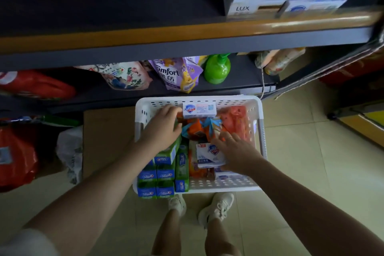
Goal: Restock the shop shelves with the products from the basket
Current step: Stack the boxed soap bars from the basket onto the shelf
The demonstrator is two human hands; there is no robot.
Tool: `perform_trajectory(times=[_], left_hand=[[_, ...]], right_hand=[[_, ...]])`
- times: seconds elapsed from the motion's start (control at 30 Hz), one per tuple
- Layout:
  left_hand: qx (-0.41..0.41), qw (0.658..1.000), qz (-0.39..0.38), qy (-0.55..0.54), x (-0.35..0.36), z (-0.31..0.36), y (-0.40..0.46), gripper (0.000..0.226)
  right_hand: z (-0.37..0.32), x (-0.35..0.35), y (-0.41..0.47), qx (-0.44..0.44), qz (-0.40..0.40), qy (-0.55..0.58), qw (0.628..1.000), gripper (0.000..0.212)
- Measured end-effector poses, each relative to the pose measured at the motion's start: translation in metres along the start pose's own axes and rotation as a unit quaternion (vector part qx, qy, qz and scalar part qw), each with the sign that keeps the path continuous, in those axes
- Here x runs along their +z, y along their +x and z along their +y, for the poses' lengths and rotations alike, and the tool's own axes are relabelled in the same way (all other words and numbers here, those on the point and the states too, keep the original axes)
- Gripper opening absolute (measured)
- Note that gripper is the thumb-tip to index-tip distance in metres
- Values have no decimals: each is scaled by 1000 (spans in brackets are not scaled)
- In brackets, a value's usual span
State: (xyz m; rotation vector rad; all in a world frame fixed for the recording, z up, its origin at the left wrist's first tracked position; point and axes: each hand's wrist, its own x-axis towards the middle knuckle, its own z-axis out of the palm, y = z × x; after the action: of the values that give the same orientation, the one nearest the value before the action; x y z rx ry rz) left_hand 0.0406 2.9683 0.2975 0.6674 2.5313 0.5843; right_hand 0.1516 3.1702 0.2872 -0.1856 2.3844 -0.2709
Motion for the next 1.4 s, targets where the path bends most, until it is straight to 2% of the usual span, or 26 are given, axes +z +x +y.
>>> perform_trajectory(times=[0.13, 0.23, 0.33, 0.43, 0.57, 0.67, 0.73, 0.8, 0.87, 0.97, 1.07, 1.13, 1.2, 1.27, 1.3, 1.33, 1.37, 1.4], left_hand=[[35, 995, -20, 86, 15, 9, 37, 53], [28, 986, -35, 160, 28, 9, 39, 58], [38, 986, -12, 161, 36, 11, 36, 61], [63, 976, 5, 207, 43, 11, 39, 69], [32, 969, 30, 242, 50, 9, 42, 57], [37, 986, 27, 161, 51, -4, 44, 45], [-11, 999, 35, -15, 53, -10, 39, 33], [-115, 967, 20, -227, 50, -6, 34, 25], [-186, 924, -11, -335, 49, -3, 33, 27], [-237, 906, -10, -350, 47, -7, 35, 34], [-295, 859, -75, -411, 50, 7, 38, 33], [-337, 841, -111, -408, 53, 23, 46, 56], [-399, 796, -94, -445, 52, 36, 55, 66], [-414, 747, -84, -512, 52, 38, 65, 70], [-416, 740, -96, -519, 55, 35, 70, 87], [-424, 749, -95, -500, 64, 28, 75, 108], [-427, 763, -89, -477, 65, 29, 74, 119], [-421, 785, -73, -448, 68, 30, 75, 116]], right_hand=[[17, -9, -29, 49, 43, 52, 996, 81], [33, -26, -49, 64, 129, 87, 986, 76], [43, -39, -58, 94, 198, 139, 966, 77], [45, -39, -56, 124, 223, 186, 949, 78], [36, -26, -42, 120, 227, 188, 948, 76], [29, -18, -38, 120, 234, 213, 941, 70], [28, -15, -38, 127, 229, 230, 937, 71], [29, -14, -40, 125, 224, 228, 939, 73], [32, -13, -43, 124, 220, 214, 943, 74], [37, -17, -48, 132, 221, 214, 942, 73], [35, -20, -54, 140, 232, 227, 936, 71], [30, -22, -57, 150, 226, 242, 931, 71], [25, -24, -58, 165, 221, 247, 929, 72], [25, -26, -57, 180, 234, 256, 921, 74], [27, -27, -57, 194, 238, 275, 911, 73], [30, -29, -57, 210, 237, 307, 898, 71], [33, -32, -57, 228, 232, 348, 879, 68], [34, -35, -57, 241, 228, 389, 859, 64]])
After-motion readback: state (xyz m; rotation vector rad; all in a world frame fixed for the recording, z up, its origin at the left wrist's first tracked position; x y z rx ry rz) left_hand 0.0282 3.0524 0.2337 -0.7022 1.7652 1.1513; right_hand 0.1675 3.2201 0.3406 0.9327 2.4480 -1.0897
